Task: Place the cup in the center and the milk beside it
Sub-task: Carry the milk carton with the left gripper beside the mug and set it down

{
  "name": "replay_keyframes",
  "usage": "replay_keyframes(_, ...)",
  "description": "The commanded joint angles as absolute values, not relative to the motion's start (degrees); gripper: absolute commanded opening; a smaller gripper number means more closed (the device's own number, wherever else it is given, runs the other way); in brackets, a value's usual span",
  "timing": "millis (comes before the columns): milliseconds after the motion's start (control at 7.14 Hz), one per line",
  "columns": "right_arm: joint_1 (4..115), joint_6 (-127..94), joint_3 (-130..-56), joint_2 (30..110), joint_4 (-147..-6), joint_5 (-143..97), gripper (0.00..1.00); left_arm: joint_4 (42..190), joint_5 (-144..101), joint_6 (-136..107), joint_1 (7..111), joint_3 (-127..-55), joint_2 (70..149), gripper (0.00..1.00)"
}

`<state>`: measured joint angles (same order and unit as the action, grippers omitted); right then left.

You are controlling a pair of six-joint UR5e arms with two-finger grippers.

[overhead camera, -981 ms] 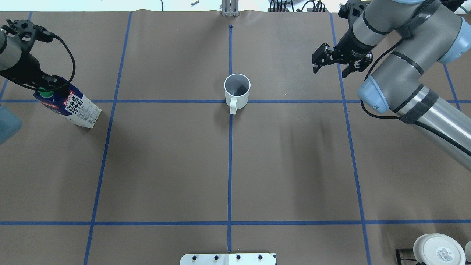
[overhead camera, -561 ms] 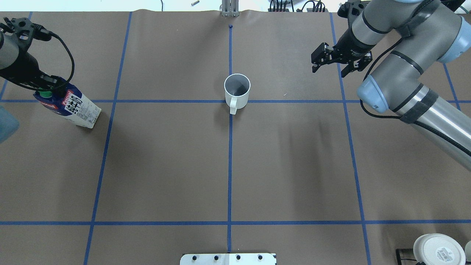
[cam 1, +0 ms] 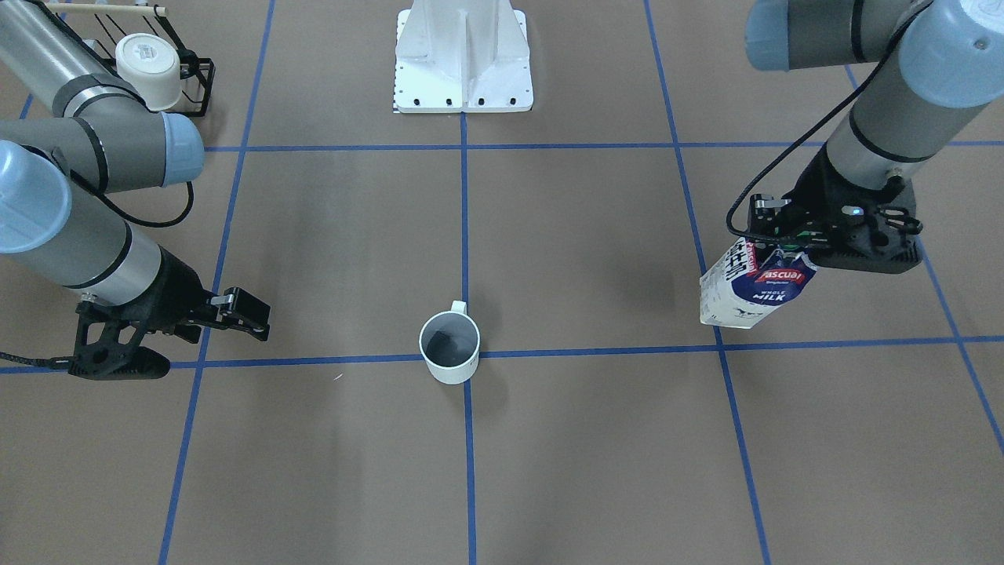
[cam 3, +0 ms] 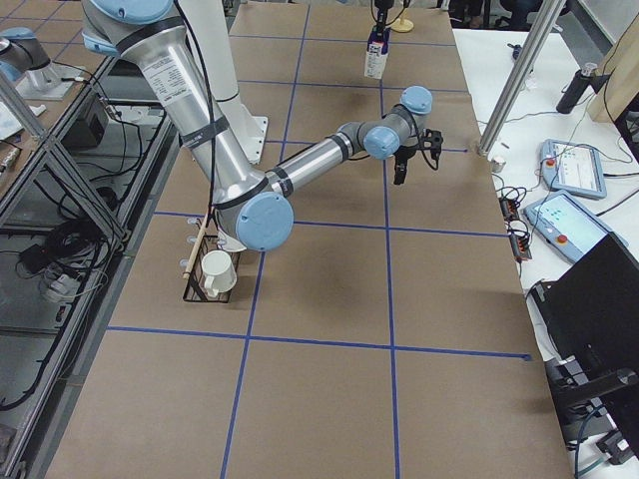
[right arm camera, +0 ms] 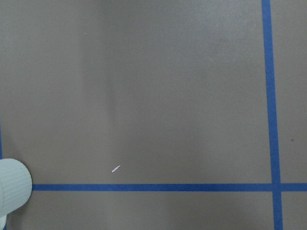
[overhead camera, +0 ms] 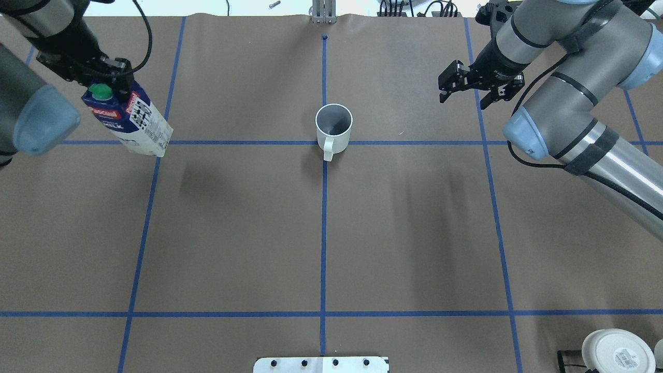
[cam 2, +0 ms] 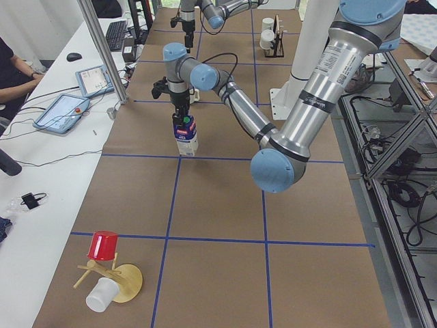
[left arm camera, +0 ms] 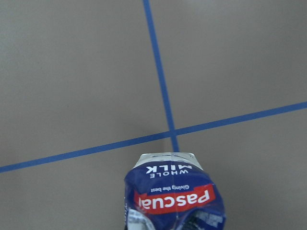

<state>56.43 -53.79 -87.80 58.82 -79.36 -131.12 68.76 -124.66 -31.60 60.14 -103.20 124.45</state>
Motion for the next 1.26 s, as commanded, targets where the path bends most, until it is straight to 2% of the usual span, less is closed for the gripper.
replay_keyframes(0,56.4,-53.8,-87.9,58.9,-79.3,-131.2,1.00,68.4,-124.6,-42.1,56.9,-93.5,136.9,0.00)
replay_keyframes(280,56.4,-53.8,-87.9,59.0,-79.3,-131.2,1.00,82.0,-124.2,-56.7,52.8,-76.8,147.5,0.00)
replay_keyframes(1121,56.5,-53.8,-87.8,59.2,-79.2,-131.2,1.00,83.4,-123.9,-59.9,46.7,-75.8,148.9,0.00)
